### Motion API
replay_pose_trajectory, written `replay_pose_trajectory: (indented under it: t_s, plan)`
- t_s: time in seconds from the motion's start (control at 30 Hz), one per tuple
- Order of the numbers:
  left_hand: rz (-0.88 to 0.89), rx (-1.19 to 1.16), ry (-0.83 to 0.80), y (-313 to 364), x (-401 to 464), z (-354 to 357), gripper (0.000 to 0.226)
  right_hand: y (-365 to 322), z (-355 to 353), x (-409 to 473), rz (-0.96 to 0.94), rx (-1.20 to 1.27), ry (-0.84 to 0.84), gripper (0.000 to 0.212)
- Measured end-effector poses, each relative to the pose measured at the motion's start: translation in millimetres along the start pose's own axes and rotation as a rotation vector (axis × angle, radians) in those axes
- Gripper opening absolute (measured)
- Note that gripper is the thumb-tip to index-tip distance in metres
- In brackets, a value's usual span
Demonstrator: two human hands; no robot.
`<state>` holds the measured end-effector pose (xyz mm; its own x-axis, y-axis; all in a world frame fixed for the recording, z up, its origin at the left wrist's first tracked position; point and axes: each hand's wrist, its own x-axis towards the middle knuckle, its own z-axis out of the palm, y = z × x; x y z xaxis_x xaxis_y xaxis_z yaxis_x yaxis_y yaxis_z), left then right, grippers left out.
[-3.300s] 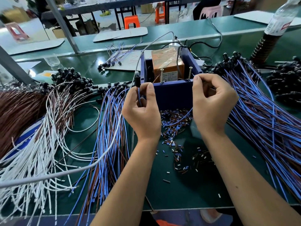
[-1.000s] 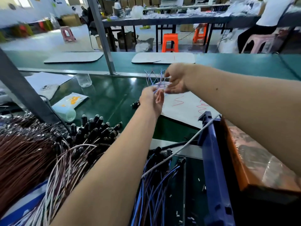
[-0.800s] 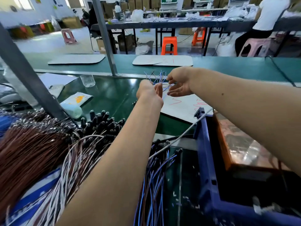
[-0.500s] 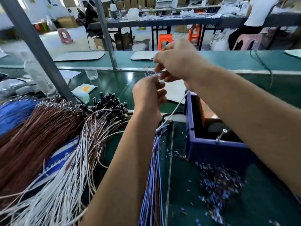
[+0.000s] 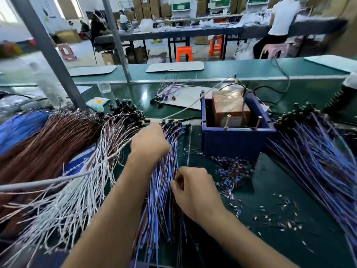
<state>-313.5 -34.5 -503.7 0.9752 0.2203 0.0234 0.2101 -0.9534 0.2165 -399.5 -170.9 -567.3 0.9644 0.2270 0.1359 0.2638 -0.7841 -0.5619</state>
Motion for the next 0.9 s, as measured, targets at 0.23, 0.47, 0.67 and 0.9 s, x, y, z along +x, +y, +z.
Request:
replay_pose_trajectory:
  t_s: [0.23, 0.47, 0.67, 0.9]
  plan:
    - [0.015, 0.004, -0.013, 15, 19, 8, 0.013, -6, 5, 30, 0.066, 0.046, 0.015, 0.024]
    - [0.033, 0.058, 0.129, 30, 42, 38, 0.039, 4, 8, 52, 0.098, 0.040, -0.013, 0.019]
    - [0.043, 0.025, 0.086, 37, 47, 39, 0.024, 6, 2, 53, 0.128, 0.181, -0.077, 0.021]
    - [-0.230, -1.081, -0.091, 56, 51, 33, 0.018, 8, -4, 49, 0.116, 0.424, 0.178, 0.019]
